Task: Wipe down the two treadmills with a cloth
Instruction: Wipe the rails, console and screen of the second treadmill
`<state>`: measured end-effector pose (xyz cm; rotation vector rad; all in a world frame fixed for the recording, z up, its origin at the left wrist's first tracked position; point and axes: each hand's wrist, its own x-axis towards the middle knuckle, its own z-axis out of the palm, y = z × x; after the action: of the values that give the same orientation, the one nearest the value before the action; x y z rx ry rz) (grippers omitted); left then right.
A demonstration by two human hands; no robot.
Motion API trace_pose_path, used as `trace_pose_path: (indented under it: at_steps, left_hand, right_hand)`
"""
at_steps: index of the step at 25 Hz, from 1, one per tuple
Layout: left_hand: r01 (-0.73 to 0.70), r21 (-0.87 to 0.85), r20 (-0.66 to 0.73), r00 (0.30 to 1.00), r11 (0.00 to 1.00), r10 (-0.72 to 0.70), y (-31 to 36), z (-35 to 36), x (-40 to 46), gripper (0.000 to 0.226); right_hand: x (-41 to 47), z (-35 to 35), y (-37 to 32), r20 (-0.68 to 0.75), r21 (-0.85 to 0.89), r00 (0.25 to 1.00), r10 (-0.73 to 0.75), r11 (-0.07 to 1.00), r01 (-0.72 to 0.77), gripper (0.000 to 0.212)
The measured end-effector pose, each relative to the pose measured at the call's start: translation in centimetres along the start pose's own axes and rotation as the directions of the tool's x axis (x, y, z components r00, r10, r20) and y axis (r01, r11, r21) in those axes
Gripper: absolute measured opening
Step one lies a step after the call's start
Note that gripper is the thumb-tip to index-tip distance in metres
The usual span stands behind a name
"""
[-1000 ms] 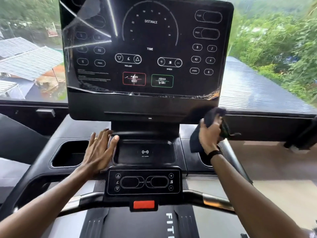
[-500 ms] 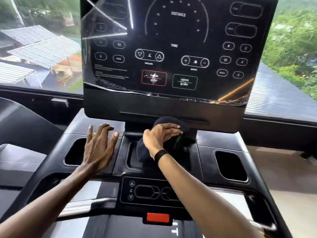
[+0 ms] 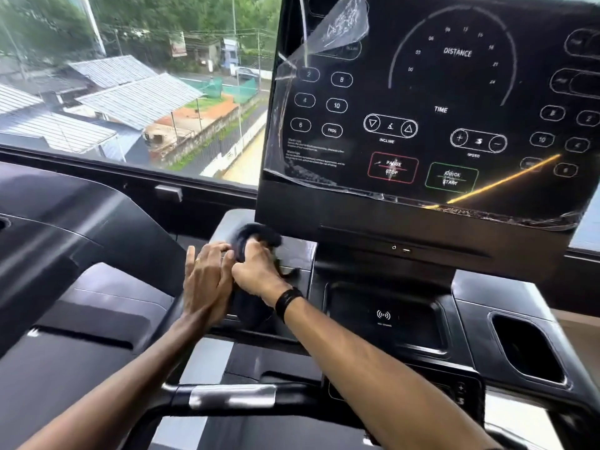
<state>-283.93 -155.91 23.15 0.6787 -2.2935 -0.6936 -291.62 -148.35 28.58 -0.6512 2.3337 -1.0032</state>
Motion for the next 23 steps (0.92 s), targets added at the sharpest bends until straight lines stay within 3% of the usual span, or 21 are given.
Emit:
trace_pose_path:
  at_steps: [1, 3, 4, 5, 6, 7, 8, 9, 10, 12, 15, 18, 23]
  left_hand:
    - [0.014, -0.040, -0.023, 1.000, 0.999, -0.015, -0.4, -0.3, 0.0, 0.064]
    - [0.052, -0.109, -0.097, 0.993, 0.993, -0.063, -0.6, -0.9, 0.2, 0.056]
    - [0.078, -0.132, -0.121, 0.988, 0.988, -0.094, -0.6, -1.1, 0.3, 0.052]
    - [0.100, -0.147, -0.132, 0.984, 0.984, -0.119, -0.5, -1.1, 0.3, 0.050]
    - [0.111, -0.158, -0.135, 0.982, 0.981, -0.133, -0.4, -1.0, 0.4, 0.049]
    - [0.109, -0.170, -0.138, 0.982, 0.979, -0.133, -0.2, -1.0, 0.6, 0.049]
    - [0.095, -0.184, -0.138, 0.983, 0.978, -0.121, 0.2, -0.9, 0.8, 0.050]
    - [0.078, -0.200, -0.133, 0.985, 0.977, -0.106, 0.7, -0.8, 1.0, 0.050]
    - [0.061, -0.210, -0.123, 0.989, 0.976, -0.088, 1.3, -0.6, 1.3, 0.050]
    - [0.021, -0.215, -0.104, 0.994, 0.976, -0.044, 2.4, 0.0, 1.9, 0.046]
    - [-0.091, -0.212, -0.091, 0.993, 0.973, 0.074, 4.1, 1.6, 2.4, 0.037]
    - [-0.162, -0.240, -0.051, 0.987, 0.957, 0.154, 6.9, 3.7, 2.4, 0.033]
    - [-0.293, -0.251, -0.019, 0.954, 0.923, 0.298, 11.7, 6.6, 1.3, 0.028]
  right_hand:
    - [-0.8, -0.6, -0.3, 0.054, 0.044, 0.992, -0.114, 0.993, 0.111, 0.064]
    - [-2.3, -1.0, -1.4, -0.136, 0.060, 0.928, -0.348, 0.932, 0.358, 0.072]
    - [-2.7, -1.2, -1.9, -0.302, -0.050, 0.829, -0.470, 0.876, 0.479, 0.074]
    - [-2.6, -1.5, -1.8, -0.443, -0.181, 0.676, -0.589, 0.797, 0.576, 0.074]
    - [-2.3, -2.4, -1.5, -0.465, -0.389, 0.495, -0.734, 0.672, 0.630, 0.074]
    - [-1.8, -3.2, -1.1, -0.370, -0.570, 0.389, -0.844, 0.537, 0.622, 0.071]
    - [-0.8, -4.1, -0.4, -0.233, -0.695, 0.401, -0.886, 0.440, 0.569, 0.065]
    - [0.2, -5.0, 0.6, -0.146, -0.736, 0.498, -0.855, 0.430, 0.522, 0.056]
    - [0.9, -6.0, 2.0, -0.102, -0.756, 0.578, -0.809, 0.441, 0.484, 0.048]
    - [1.0, -7.6, 4.9, -0.099, -0.782, 0.651, -0.753, 0.463, 0.417, 0.036]
    - [-0.1, -10.1, 6.8, -0.128, -0.794, 0.661, -0.739, 0.476, 0.379, 0.035]
    - [-1.3, -12.3, 7.6, -0.250, -0.731, 0.692, -0.678, 0.601, 0.324, 0.052]
    - [-3.2, -17.9, 13.4, -0.478, -0.679, 0.637, -0.604, 0.714, 0.168, 0.058]
